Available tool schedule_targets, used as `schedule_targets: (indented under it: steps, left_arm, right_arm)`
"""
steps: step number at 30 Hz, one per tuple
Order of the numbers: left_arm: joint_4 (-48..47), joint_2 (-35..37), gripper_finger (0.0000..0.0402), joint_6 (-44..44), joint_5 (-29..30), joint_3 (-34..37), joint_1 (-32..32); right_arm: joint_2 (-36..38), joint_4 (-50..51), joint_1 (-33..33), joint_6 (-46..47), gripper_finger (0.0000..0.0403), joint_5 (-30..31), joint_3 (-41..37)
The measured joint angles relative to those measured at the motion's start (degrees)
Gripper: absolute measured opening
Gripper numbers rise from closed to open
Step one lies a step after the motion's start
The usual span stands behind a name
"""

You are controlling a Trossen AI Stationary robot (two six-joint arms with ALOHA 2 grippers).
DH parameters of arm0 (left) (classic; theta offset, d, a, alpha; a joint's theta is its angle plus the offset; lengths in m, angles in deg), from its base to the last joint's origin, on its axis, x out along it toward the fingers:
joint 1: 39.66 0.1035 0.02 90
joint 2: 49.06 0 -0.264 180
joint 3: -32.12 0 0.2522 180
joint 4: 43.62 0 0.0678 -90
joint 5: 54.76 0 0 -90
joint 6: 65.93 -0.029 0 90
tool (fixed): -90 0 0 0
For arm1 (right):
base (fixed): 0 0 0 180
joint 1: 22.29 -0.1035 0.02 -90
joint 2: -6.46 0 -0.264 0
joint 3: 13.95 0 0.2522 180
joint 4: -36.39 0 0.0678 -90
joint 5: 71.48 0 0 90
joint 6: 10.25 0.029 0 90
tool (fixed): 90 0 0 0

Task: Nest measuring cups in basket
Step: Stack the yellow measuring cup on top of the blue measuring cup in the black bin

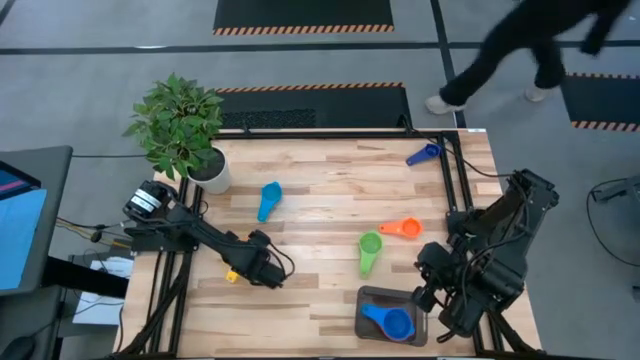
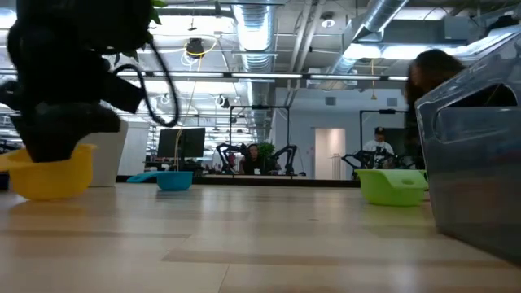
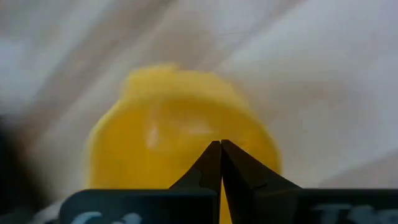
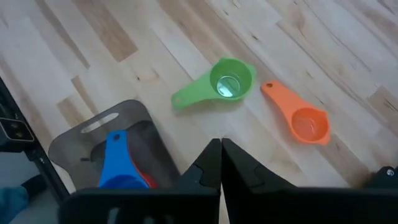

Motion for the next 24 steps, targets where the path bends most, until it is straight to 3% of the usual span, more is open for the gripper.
schedule_targets:
  steps: [10, 14, 18, 24]
  left_arm:
    - [26.7, 0.0, 0.0, -7.7, 8.0, -0.1, 6.9]
    - [32.3, 0.0, 0.0, -13.9, 8.1, -5.0, 9.0]
    - [30.2, 0.0, 0.0, -20.7, 6.0, -13.5, 8.5]
    - [11.7, 0.1, 0.0, -18.9, 5.1, -25.2, 3.8]
  right_arm:
    - [0.0, 0.0, -0.4, -0.2, 0.0015, -0.4, 0.0]
    - [0.0, 0.0, -0.4, -0.5, 0.0014, -1.5, 0.0]
    - [0.0, 0.0, -0.4, -0.5, 0.0027, -1.6, 0.0]
    - [0.0, 0.0, -0.3, -0.2, 0.0031, -1.6, 0.0]
